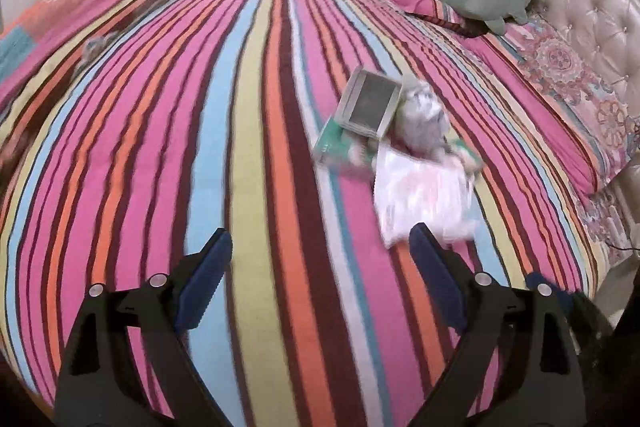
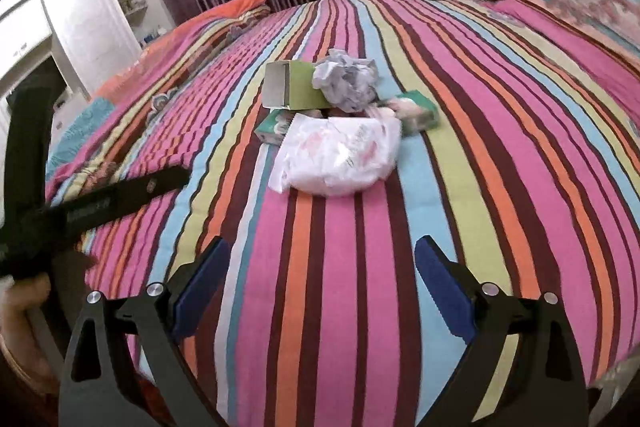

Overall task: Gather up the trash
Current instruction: 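Raise both open tools from the basket back toward the bed, then grasp the green-topped white box with the left tool while the right tool grasps the white printed bag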

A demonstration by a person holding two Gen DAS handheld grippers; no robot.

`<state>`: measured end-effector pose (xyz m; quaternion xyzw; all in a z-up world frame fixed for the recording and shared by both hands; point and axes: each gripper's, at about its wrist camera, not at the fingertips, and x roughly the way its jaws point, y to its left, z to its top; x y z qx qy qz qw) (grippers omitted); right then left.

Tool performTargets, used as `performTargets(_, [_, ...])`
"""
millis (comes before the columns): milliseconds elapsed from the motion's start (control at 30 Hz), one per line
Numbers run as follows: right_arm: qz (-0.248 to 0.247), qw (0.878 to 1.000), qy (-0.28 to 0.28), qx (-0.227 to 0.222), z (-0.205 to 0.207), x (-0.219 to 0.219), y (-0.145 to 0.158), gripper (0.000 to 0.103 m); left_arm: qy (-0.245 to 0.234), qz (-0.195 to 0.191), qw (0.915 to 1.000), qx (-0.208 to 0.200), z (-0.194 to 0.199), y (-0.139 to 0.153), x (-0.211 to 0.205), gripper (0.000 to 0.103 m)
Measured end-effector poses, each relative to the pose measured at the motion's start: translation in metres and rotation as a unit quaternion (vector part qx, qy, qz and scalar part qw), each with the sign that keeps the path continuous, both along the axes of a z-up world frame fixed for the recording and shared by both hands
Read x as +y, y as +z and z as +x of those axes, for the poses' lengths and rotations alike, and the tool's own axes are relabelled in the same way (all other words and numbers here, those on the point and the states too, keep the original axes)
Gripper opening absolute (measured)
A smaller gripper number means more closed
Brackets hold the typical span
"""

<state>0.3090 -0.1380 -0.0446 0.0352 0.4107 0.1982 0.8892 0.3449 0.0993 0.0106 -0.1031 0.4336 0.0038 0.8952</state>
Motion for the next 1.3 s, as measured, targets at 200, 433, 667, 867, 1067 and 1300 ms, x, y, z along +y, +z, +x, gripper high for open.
performTargets(200, [-0.003, 1.0, -0.004, 0.009, 0.036, 0.025, -0.012, 0.089, -0.042, 0.033, 0.9986, 0.004, 0.069, 0.002, -0.016, 0.088])
performTargets(433, [-0.021, 1.0, -0.022, 0.001, 0.063, 0.043, -0.019, 0.089, -0.081, 0.044, 0.9952, 0.034, 0.12, -0.012, -0.025, 0.088])
performTargets(667, [-0.043, 0.997, -0.056, -0.029, 0.063, 0.048, -0.021, 0.089, -0.099, 0.016, 0.9935, 0.054, 0.147, -0.027, -0.026, 0.088])
performTargets(867, [-0.036, 0.997, -0.055, -0.03, 0.057, 0.053, -0.029, 0.089, -0.106, 0.022, 0.9918, 0.069, 0.168, -0.033, -0.03, 0.088])
performTargets(1067, [-0.081, 0.995, -0.046, -0.041, 0.071, 0.066, -0.03, 0.089, -0.101, 0.019, 0.9909, 0.087, 0.186, -0.041, -0.027, 0.088])
performTargets(1300, [-0.11, 0.993, -0.008, -0.043, 0.088, 0.063, -0.038, 0.089, -0.116, -0.02, 0.9882, 0.097, 0.195, -0.049, -0.026, 0.051])
